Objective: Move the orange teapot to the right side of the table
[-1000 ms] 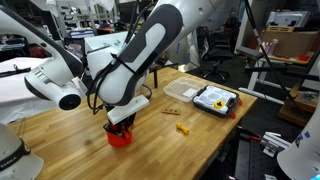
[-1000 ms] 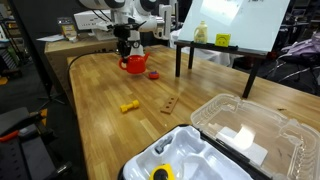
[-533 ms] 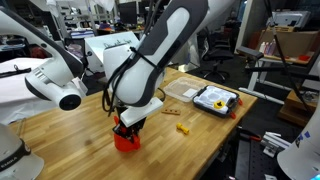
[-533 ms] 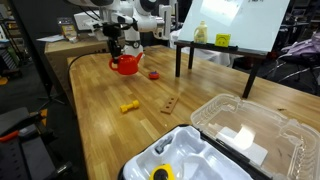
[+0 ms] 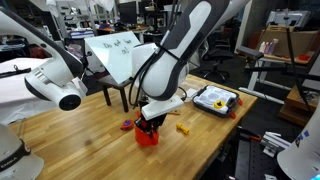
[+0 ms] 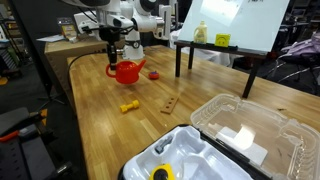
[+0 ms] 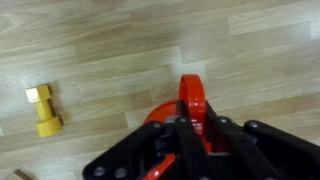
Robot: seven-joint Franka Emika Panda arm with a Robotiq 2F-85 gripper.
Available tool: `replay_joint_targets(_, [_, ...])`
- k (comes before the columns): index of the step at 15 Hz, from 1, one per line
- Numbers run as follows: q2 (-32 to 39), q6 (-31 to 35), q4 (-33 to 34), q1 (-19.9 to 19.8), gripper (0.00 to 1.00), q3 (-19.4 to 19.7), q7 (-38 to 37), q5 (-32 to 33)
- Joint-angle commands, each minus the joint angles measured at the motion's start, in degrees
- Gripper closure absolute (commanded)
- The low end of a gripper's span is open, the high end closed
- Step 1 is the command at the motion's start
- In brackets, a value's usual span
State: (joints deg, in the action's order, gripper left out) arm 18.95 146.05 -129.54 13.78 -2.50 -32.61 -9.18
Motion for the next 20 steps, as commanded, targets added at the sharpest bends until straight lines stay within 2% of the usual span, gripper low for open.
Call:
replay_joint_targets(1, [-0.6, 1.8, -1.7, -1.4, 0.96, 0.4, -5.2, -3.6])
replay_joint_targets(6, [2.8, 1.1, 0.8, -3.1, 0.96, 1.2, -12.8, -7.6])
replay_joint_targets(12, [7.5, -0.1, 5.1, -3.2, 0.96, 2.1, -19.5, -7.0])
replay_joint_targets(14, [7.9, -0.3, 6.0, -3.2, 0.88, 2.2, -21.4, -6.7])
replay_joint_targets(16, [8.3, -0.4, 6.7, -3.3, 0.58, 2.1, -22.6, -6.7])
replay_joint_targets(20, [7.8, 0.5, 7.1, -3.2, 0.32, 1.0, -21.3, -6.7])
